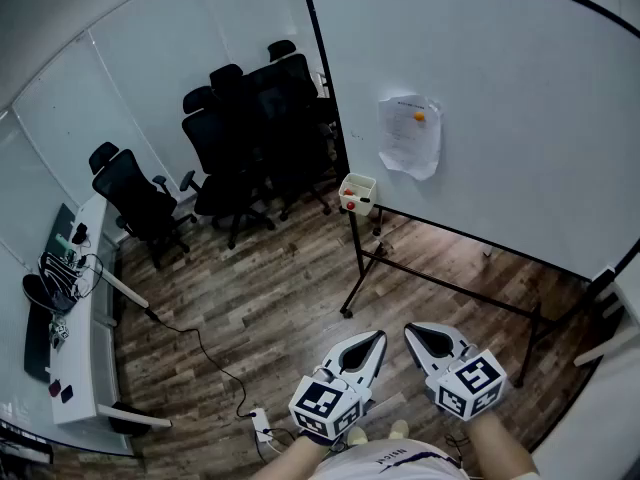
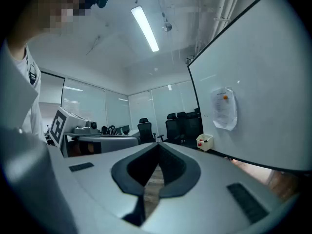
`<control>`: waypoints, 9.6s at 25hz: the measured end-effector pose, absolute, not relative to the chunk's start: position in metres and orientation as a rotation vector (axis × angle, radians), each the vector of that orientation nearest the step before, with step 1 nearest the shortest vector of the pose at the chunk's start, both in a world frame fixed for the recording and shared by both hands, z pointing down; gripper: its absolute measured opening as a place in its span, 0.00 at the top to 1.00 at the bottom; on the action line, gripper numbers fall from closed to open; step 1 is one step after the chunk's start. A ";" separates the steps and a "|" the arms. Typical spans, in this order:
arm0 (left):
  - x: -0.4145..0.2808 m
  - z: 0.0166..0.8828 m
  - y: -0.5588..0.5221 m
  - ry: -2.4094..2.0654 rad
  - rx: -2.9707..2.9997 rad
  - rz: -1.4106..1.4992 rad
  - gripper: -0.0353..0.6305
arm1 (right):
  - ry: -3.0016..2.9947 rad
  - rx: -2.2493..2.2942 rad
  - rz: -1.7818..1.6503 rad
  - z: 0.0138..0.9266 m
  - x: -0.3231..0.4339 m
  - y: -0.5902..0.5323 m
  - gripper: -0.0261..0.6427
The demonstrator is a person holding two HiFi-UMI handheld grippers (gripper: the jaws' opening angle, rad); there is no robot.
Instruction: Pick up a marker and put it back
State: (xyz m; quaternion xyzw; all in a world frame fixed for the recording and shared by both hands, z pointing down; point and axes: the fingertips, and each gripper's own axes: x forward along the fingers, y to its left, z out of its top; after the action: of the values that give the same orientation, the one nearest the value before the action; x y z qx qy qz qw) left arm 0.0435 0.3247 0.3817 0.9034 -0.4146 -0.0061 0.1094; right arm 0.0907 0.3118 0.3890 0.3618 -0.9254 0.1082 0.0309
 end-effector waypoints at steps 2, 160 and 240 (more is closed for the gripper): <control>0.044 0.383 0.327 -1.220 2.653 -0.013 0.93 | -2.848 1.120 0.333 0.387 0.091 0.312 0.94; -0.049 0.410 -0.186 -1.195 2.661 0.040 0.93 | -2.752 1.205 0.141 0.391 0.012 -0.200 0.85; -0.077 0.504 -0.244 -1.268 2.451 0.092 0.93 | -2.441 1.128 0.364 0.600 0.008 -0.278 0.85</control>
State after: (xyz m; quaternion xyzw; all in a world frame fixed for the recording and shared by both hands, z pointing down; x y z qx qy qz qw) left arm -0.0769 -0.2444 0.5039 0.8716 -0.4511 0.0326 0.1890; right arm 0.0079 -0.2781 0.5995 0.4062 -0.8790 0.1310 0.2126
